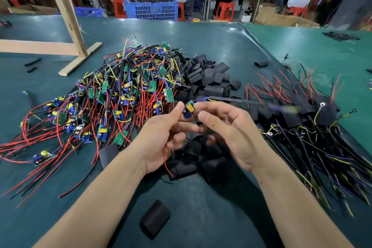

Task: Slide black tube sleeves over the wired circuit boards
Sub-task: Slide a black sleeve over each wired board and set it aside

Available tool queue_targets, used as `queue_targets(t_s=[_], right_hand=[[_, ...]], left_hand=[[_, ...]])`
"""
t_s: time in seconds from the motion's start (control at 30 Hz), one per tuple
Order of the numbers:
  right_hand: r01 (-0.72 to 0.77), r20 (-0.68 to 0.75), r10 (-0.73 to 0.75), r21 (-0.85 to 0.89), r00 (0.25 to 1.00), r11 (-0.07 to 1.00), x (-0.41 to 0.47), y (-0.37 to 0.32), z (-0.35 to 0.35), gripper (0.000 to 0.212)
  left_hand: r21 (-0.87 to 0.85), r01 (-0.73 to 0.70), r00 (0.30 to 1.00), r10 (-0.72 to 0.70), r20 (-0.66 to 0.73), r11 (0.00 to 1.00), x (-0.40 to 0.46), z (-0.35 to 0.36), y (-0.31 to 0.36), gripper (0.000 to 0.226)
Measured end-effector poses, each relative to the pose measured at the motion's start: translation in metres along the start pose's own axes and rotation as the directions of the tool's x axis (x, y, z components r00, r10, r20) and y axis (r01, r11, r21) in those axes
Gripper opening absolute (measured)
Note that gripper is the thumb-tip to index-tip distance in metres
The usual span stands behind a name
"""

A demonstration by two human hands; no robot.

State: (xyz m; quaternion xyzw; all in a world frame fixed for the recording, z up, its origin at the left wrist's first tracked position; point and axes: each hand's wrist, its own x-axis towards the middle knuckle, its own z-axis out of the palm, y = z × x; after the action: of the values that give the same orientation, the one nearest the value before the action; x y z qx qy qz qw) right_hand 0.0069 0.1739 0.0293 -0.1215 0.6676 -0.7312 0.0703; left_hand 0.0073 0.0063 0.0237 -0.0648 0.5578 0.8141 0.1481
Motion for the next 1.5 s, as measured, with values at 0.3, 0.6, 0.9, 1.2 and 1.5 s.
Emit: queue_targets(t_s=[0.3, 0.6, 0.9, 1.2, 1.5], right_hand=[[-0.106, -0.032, 0.107, 0.037, 0.994, 0.994, 0.005, 0.008, 0.001, 0.028], [0.106, -0.16, -0.065, 0.258, 0.985, 0.96, 0.009, 0.0, -0.006, 0.021], [0.375, -0.485, -0.22, 0.248, 0.846, 0.893, 0.009, -0.017, -0.038, 0.01], [0.375, -0.42, -0.276, 0.173, 0.864, 0.911, 0.008, -0.013, -0.03, 0.012], [0.373, -0.419, -0.286, 0.142, 0.862, 0.917, 0.008, -0.013, -0.03, 0.012]], left_hand=[[-0.013, 0.019, 1.0, -0.019, 0.004, 1.0, 0.0, 0.002, -0.002, 0.042], [0.067, -0.135, 0.986, 0.127, 0.107, 0.989, -0.001, -0.012, 0.004, 0.021], [0.179, -0.478, 0.855, 0.502, -0.131, 0.86, 0.006, -0.033, 0.014, 0.02], [0.85, -0.526, 0.796, 0.331, 0.507, -0.036, -0.004, -0.014, -0.012, 0.024], [0.917, -0.382, 0.814, 0.426, 0.394, -0.119, -0.004, -0.015, -0.011, 0.022]])
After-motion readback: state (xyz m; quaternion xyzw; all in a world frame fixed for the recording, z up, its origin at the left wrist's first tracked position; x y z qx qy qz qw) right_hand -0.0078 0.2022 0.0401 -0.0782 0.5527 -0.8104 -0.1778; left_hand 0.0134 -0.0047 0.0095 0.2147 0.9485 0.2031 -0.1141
